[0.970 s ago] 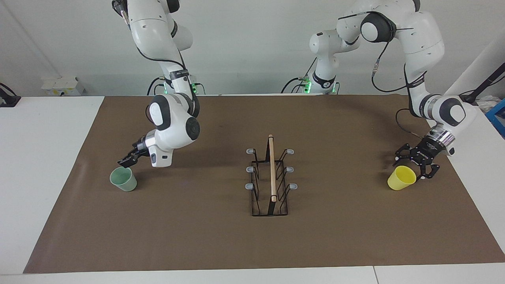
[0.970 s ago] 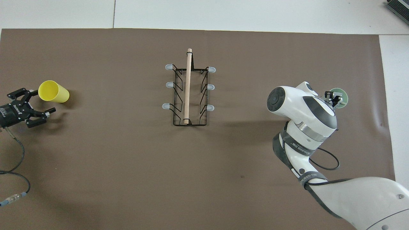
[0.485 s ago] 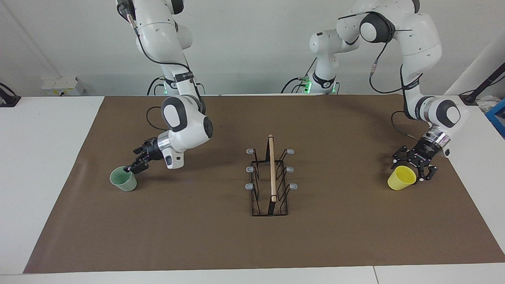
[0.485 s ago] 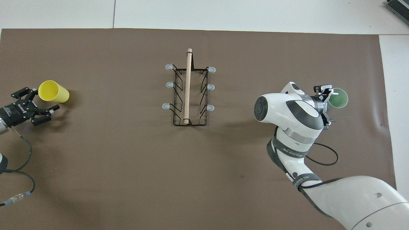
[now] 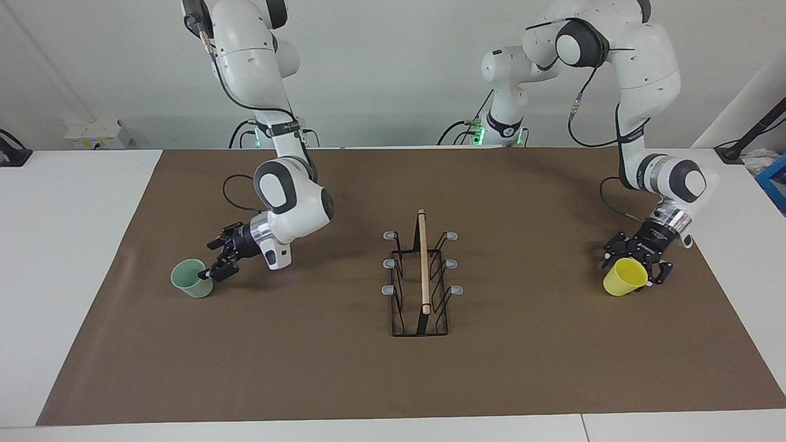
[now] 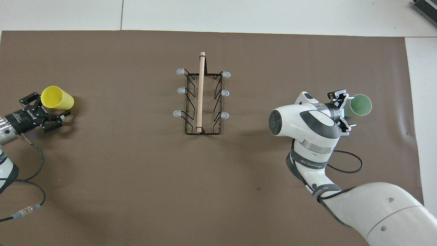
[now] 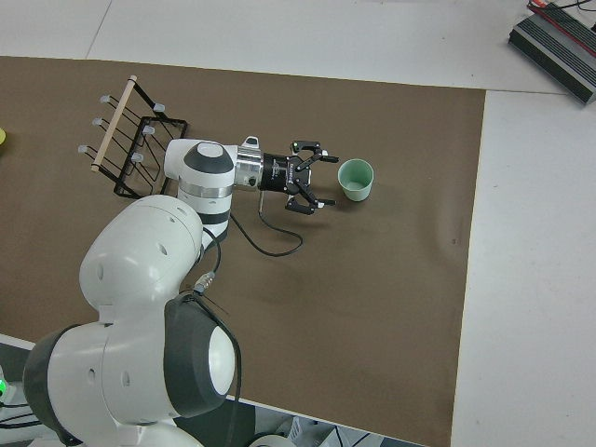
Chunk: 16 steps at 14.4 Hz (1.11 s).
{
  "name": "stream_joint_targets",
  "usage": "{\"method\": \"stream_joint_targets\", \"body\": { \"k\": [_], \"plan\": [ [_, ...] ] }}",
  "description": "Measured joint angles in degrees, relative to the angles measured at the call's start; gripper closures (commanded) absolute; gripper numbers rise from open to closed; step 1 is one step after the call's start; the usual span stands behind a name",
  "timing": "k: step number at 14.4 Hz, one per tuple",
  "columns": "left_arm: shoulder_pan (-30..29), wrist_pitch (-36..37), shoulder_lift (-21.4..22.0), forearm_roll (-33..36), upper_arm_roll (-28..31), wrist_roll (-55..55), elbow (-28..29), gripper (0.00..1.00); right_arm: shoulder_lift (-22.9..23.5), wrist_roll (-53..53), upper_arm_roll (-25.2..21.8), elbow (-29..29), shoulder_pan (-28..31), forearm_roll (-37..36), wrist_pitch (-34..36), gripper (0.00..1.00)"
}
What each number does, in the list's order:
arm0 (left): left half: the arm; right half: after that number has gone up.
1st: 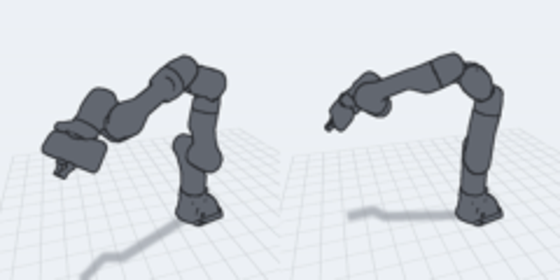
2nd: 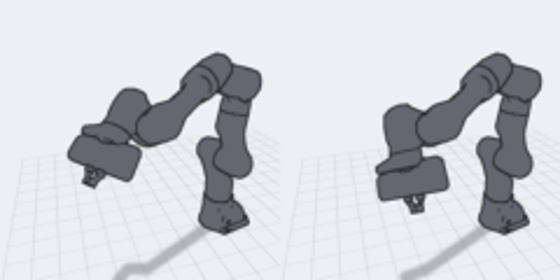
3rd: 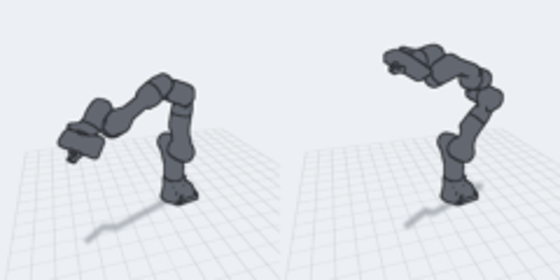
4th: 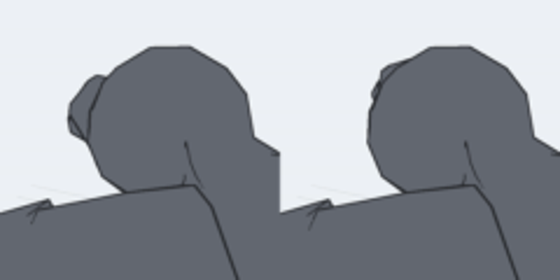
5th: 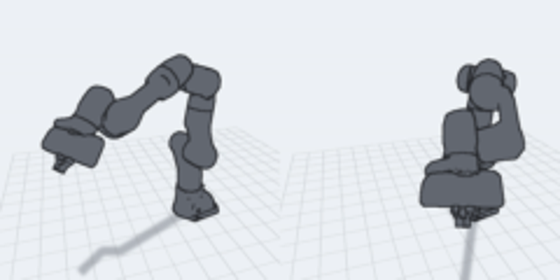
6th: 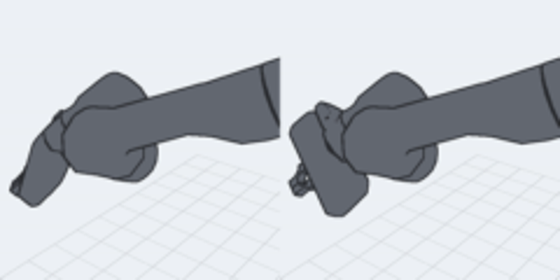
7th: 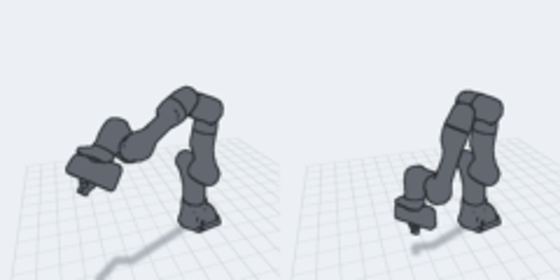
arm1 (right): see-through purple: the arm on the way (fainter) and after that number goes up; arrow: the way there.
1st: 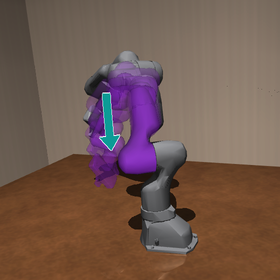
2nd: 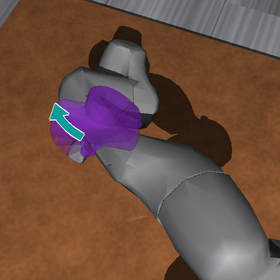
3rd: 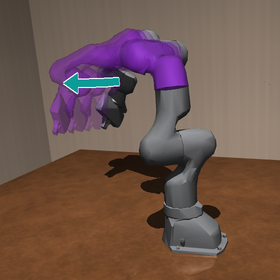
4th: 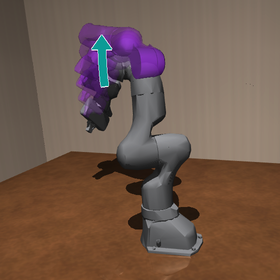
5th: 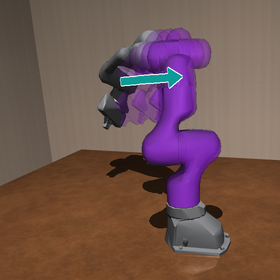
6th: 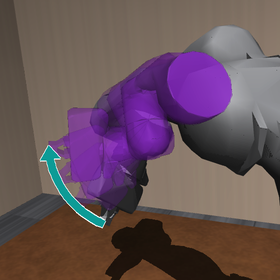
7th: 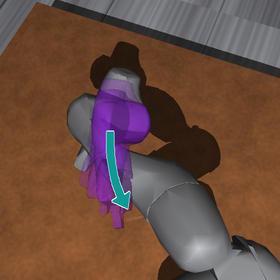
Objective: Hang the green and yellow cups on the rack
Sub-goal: 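Grasp the green cup with the right gripper while the left grasps yellow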
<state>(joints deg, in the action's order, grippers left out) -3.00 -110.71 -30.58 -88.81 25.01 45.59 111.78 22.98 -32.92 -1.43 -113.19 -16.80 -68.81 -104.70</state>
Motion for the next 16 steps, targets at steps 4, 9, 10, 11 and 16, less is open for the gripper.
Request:
{"method": "stream_joint_targets", "body": {
  "k": [4, 9, 10, 11, 16],
  "plan": [
    [0.4, -0.2, 0.0, -0.1, 0.0, -1.6, -0.1, 0.0, 0.2, 0.0, 0.1, -0.2, -0.1, -0.1, -0.4, 0.0],
    [0.9, -0.1, 0.0, 0.0, -0.2, -7.3, -0.4, 0.0, 1.2, 1.1, 0.1, -0.4, -0.1, -0.1, -2.2, 0.0],
    [1.1, -0.1, 0.0, 0.1, -0.2, -7.5, -0.6, 0.0, 1.5, 1.2, 0.2, -0.4, -0.2, -0.3, -2.2, 0.0],
    [1.2, -0.1, 0.0, 0.2, -0.2, -7.7, -0.7, 0.01, 1.8, 1.2, 0.2, -0.5, -0.2, -1.2, -2.2, 0.0],
    [1.0, -0.1, 0.0, 1.6, 0.1, -8.0, -1.9, 0.98, 4.4, 3.3, 0.2, -0.7, -0.8, -4.6, -2.4, 0.0]
  ]
}}
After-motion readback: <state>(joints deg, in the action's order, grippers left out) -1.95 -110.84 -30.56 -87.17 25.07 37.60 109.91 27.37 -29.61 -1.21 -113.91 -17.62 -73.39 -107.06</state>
